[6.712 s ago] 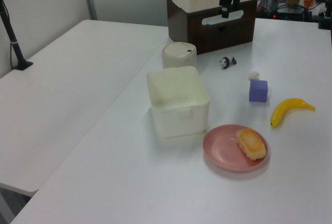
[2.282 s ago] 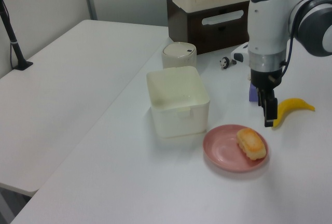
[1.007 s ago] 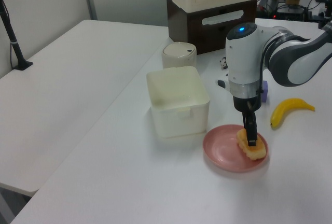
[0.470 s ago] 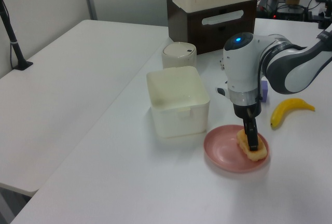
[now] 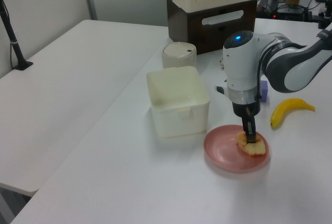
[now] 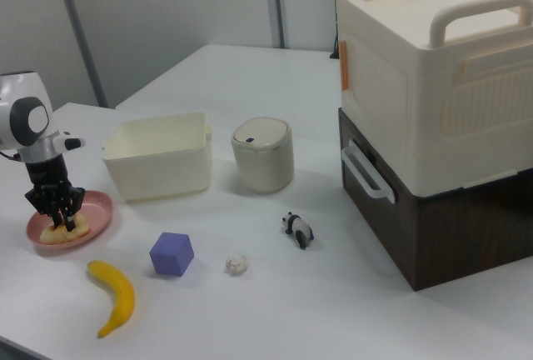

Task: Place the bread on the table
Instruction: 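Lift the bread roll off the plate and carry it beside the purple cube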

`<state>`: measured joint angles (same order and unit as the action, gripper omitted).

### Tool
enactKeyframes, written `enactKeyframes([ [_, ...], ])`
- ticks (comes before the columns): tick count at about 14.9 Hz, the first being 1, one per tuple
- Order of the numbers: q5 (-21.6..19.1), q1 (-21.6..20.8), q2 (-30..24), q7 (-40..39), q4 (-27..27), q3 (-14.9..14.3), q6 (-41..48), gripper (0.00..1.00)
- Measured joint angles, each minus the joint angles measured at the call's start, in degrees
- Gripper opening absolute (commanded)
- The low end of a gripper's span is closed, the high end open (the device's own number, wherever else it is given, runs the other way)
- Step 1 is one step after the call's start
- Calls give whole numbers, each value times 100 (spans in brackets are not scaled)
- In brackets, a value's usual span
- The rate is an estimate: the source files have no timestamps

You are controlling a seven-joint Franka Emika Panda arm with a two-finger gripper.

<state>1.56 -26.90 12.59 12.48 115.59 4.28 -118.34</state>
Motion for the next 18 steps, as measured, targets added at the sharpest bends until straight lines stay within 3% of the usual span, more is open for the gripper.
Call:
enactKeyframes([
  [10, 22, 885, -55, -127, -757, -19, 127, 24],
  [18, 69, 2373, -336, -1227, -1235, -65, 535, 24],
])
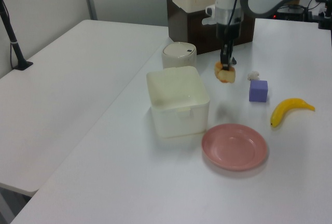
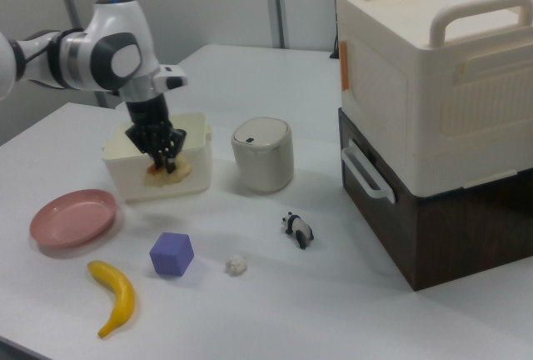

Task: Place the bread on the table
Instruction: 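Lift the bread roll off the plate and carry it beside the purple cube, then lower the bread roll onto the table and open the gripper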

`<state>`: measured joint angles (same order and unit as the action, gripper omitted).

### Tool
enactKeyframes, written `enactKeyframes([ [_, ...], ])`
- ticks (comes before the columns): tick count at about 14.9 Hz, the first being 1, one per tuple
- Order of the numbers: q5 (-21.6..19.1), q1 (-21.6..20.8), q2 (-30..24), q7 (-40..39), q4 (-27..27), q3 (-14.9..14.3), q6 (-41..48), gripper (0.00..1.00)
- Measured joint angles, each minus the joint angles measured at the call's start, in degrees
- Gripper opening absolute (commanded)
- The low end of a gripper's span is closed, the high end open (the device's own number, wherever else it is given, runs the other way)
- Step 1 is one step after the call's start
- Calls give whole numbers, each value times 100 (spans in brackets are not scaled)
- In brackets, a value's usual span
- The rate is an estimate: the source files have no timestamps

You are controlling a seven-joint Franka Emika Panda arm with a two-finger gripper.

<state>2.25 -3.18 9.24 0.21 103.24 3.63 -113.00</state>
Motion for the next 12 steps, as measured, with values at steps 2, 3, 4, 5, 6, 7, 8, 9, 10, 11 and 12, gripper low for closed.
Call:
enactKeyframes([
  [2, 0, 229, 29, -143, 1, -3, 3, 26],
  [3, 0, 321, 63, -198, 1, -5, 3, 32],
  [4, 0, 408, 124, -227, 3, -5, 3, 39],
  [5, 0, 432, 183, -229, 3, -4, 3, 48],
  [6, 0, 431, 224, -229, 3, 0, 3, 54],
  [7, 0, 430, 236, -229, 3, 3, 3, 58],
  [8, 0, 431, 239, -229, 3, 4, 3, 63],
  [9, 0, 431, 239, -229, -1, 4, 3, 68],
  [10, 0, 431, 239, -229, -3, 4, 3, 91],
  [11, 0, 439, 239, -229, -2, 4, 3, 100],
  [12, 0, 445, 239, -228, -7, 4, 3, 100],
])
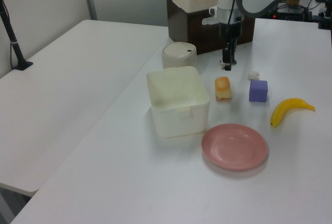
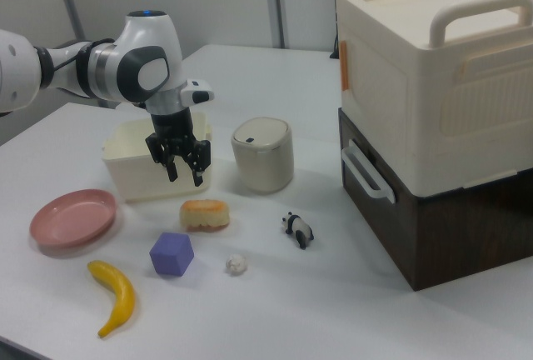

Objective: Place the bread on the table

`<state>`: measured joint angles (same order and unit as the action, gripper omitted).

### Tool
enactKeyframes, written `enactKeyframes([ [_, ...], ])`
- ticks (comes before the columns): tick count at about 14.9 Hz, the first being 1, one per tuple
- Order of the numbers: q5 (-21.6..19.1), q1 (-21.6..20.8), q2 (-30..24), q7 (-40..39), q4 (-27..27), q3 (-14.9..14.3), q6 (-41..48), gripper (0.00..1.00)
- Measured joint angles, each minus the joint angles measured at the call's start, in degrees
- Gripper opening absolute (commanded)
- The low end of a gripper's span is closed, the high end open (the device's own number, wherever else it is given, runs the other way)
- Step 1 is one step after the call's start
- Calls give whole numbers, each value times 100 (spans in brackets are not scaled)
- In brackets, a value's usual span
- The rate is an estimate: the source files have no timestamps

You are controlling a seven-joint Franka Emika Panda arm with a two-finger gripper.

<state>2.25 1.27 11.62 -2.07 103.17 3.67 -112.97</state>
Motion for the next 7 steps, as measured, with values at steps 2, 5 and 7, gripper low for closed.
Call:
enactKeyframes([
  [2, 0, 11, 0, 47, -100, -2, 0, 100],
  [5, -1, 87, -11, 375, -518, -9, 0, 100],
  [7, -1, 120, -17, 466, -743, -9, 0, 100],
])
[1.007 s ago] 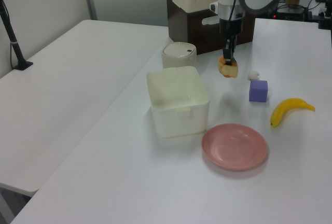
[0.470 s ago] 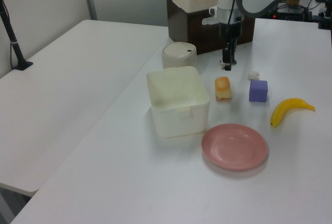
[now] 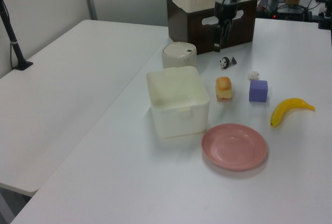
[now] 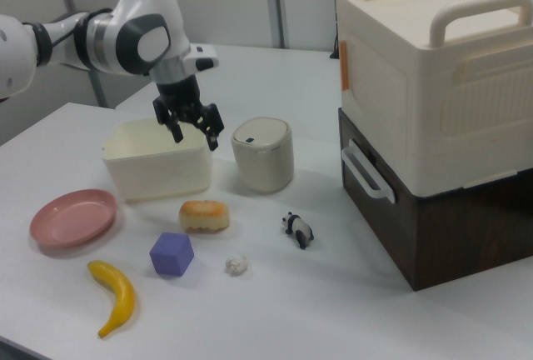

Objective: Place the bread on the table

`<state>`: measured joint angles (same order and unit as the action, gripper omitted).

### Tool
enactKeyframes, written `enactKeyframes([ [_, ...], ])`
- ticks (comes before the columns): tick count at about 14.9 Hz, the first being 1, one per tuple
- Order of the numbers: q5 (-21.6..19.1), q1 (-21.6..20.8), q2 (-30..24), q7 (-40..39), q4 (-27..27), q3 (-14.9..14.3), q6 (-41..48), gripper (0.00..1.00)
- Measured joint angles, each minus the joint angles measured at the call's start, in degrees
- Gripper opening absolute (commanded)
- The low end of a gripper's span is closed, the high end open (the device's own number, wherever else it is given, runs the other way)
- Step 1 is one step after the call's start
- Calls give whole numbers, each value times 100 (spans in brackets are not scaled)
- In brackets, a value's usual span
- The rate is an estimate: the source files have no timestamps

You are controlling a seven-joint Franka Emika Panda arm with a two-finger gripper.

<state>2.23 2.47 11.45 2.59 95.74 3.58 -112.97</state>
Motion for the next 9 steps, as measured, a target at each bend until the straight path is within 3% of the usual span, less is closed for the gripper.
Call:
enactKeyframes([
  [9, -117, 35, -25, 122, -992, 2, 1201, 100],
])
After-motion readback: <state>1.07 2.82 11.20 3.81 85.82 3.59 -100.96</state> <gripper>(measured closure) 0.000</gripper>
